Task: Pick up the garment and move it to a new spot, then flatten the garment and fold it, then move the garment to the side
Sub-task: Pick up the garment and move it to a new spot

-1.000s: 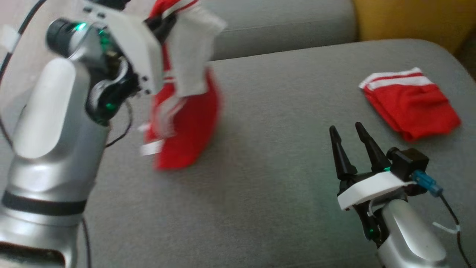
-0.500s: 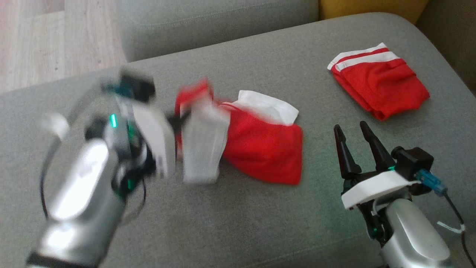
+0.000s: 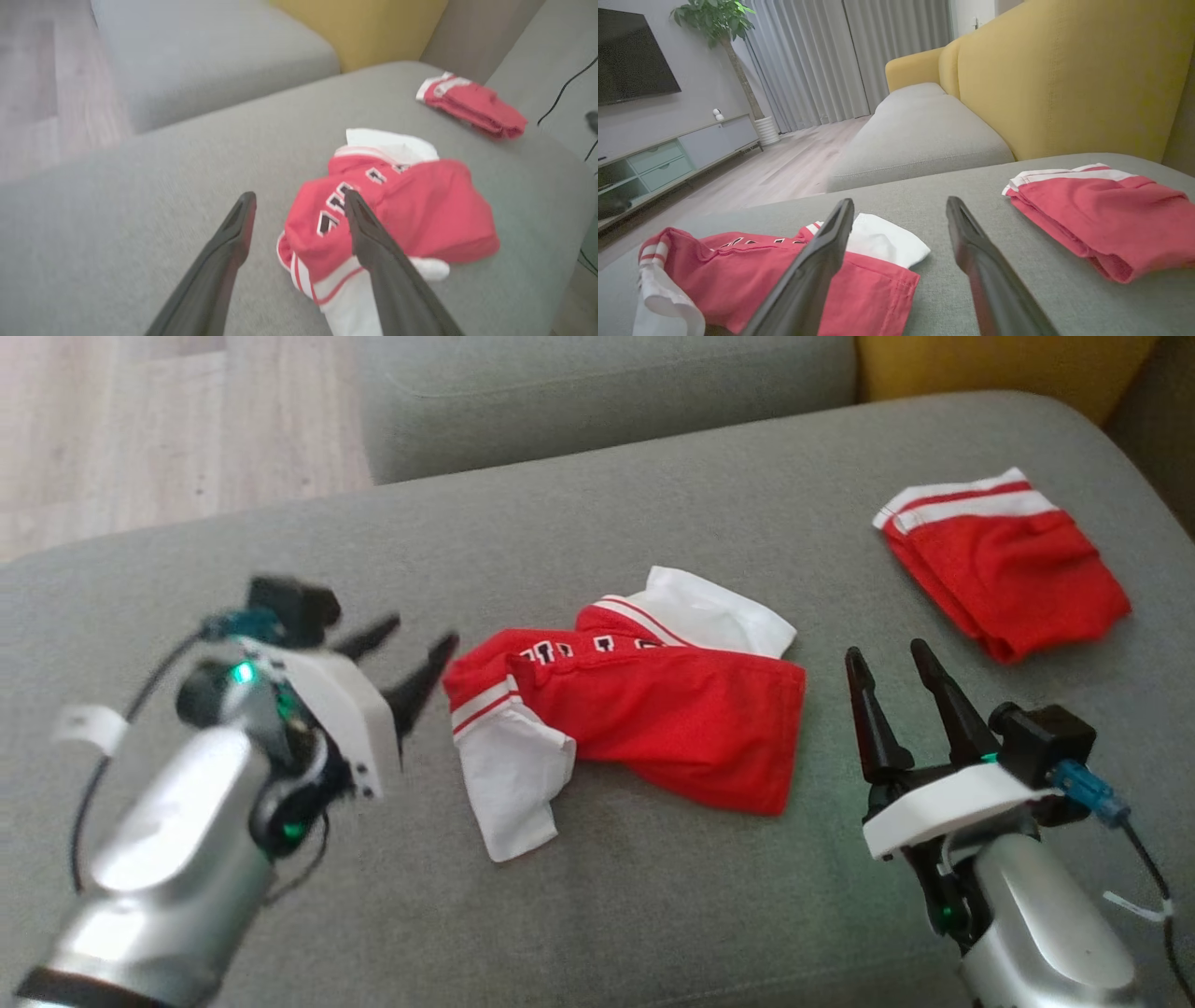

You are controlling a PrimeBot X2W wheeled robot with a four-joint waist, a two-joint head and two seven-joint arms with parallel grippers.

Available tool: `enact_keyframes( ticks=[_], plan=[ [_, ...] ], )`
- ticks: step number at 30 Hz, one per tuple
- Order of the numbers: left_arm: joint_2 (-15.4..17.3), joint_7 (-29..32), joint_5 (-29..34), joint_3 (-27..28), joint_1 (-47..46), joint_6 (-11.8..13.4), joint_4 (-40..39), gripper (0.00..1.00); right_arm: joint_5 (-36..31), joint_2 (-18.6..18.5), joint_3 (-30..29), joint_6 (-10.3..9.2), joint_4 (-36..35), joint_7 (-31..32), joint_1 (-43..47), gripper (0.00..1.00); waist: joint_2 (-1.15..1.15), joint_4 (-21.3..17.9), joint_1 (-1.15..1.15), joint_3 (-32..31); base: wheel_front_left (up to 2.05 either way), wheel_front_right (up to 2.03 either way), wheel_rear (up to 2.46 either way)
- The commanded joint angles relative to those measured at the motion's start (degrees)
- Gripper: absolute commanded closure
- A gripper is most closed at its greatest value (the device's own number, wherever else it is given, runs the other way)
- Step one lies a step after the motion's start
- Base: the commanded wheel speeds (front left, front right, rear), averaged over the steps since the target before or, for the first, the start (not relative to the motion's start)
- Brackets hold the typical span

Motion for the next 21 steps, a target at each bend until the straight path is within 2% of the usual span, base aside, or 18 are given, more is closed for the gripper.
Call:
enact_keyframes(
  ticks=[1,4,9,14,18,21],
  plan=[
    [2.8,-1.2,0.1,3.3,-3.9,0.1,-2.4,0.0,-0.2,-0.4,0.6,-0.04,-1.9,-0.6,-0.6,0.0,0.0,0.9,0.0,-0.7,0.0,0.0,0.0],
    [4.2,-4.7,1.6,4.9,-3.9,2.5,-6.0,0.0,-0.3,-0.6,0.2,-0.04,-2.2,-0.6,0.0,0.0,0.0,1.9,0.0,-1.3,0.0,0.0,0.0],
    [5.9,-10.2,2.7,8.8,1.7,10.2,-12.4,0.0,-0.5,-0.9,-0.4,-0.04,-3.0,-0.6,1.0,0.0,0.0,3.0,0.0,-1.8,0.0,0.0,0.0],
    [6.3,-19.5,3.7,12.8,11.7,17.3,-15.1,0.0,-0.3,-0.8,-0.9,-0.04,-4.0,-0.6,1.7,0.0,0.0,3.3,0.0,-1.9,0.0,0.0,0.0],
    [4.0,-23.0,4.1,15.4,18.7,19.8,-15.9,0.0,-0.5,-1.2,-0.7,-0.04,-4.6,-0.6,2.3,0.0,0.0,3.3,0.0,-1.7,0.0,0.0,0.0],
    [0.9,-23.4,4.2,17.2,22.9,20.6,-16.6,0.0,-0.5,-1.5,-0.9,-0.04,-4.6,-0.6,2.9,0.0,0.0,3.4,0.0,-1.6,0.0,0.0,0.0]
  ],
)
